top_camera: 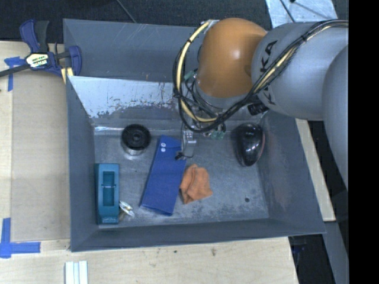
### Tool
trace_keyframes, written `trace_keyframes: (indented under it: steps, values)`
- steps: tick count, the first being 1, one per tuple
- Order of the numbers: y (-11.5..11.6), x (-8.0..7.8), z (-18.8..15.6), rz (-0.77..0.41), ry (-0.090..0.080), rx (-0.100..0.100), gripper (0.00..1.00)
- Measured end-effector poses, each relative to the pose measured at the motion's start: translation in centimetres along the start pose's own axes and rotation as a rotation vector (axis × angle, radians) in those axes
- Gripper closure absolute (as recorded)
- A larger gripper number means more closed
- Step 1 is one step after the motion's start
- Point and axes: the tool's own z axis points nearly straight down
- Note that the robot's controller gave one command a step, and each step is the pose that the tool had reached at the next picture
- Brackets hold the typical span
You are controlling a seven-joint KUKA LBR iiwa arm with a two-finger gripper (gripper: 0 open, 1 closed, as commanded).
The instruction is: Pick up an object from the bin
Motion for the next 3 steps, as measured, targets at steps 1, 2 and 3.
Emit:
trace_keyframes:
  steps: [1,2,3]
  values:
    - [-3.0,-0.9,9.4,0.107,0.015,0.0,0.0]
    - [-0.8,-1.4,3.5,-0.041,0.0,0.001,0.0]
    - [-1.1,-0.3,7.9,0.335,0.007,0.003,0.0]
